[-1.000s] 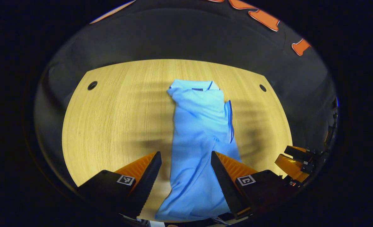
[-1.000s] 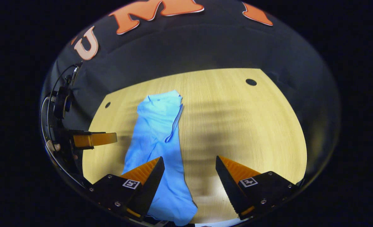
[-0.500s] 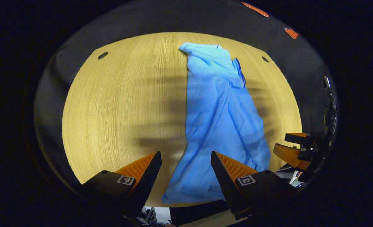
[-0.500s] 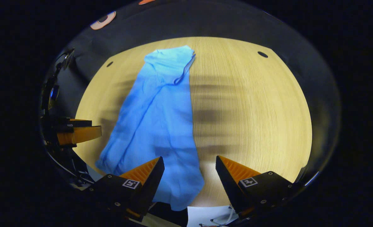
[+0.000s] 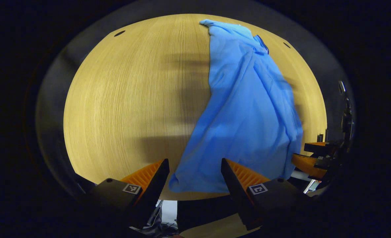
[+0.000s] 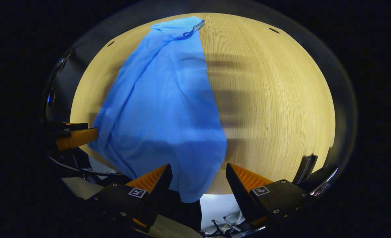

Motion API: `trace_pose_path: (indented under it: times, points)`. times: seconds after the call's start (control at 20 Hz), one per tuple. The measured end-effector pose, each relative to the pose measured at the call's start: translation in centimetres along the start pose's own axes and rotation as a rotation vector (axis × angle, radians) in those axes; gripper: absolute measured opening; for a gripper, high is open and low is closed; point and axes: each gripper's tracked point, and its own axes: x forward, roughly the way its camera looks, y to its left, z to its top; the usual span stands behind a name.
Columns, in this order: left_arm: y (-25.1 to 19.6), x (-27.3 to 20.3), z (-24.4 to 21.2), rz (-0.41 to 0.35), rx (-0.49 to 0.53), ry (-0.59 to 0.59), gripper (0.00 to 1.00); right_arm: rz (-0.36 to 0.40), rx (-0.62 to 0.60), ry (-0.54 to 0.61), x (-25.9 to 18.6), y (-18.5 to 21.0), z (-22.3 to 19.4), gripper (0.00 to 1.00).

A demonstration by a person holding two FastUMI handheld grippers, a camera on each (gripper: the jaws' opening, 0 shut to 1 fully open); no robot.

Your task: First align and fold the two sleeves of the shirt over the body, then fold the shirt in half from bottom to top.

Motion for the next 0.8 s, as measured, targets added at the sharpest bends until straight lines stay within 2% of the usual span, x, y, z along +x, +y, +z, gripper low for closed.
trace_pose_path:
  times: [0.2,0.55,0.6,0.65,0.7,0.75,0.8]
  points:
    - [-0.4,0.4,-1.2,-0.003,-0.02,0.043,1.0,0.002,0.018,0.053,0.9,1.6,-2.3,0.99]
    - [0.1,1.5,-2.2,0.042,0.022,0.056,0.99,-0.094,-0.068,0.047,0.9,1.4,-2.7,0.95]
    - [0.2,1.6,-2.0,0.041,0.021,0.055,0.99,-0.095,-0.081,0.05,1.5,1.4,-3.0,0.9]
    - [0.4,1.9,-1.6,0.042,0.013,0.054,0.86,-0.095,-0.083,0.047,1.2,1.4,-2.9,0.77]
    - [0.5,1.8,-1.7,0.039,0.001,0.054,0.73,-0.093,-0.079,0.046,1.4,1.4,-3.1,0.7]
    - [0.6,2.1,-1.5,0.036,-0.004,0.051,0.6,-0.088,-0.073,0.042,1.5,1.4,-3.1,0.52]
    - [0.6,2.2,-1.2,0.028,-0.001,0.041,0.53,-0.08,-0.073,0.029,1.4,1.5,-2.9,0.35]
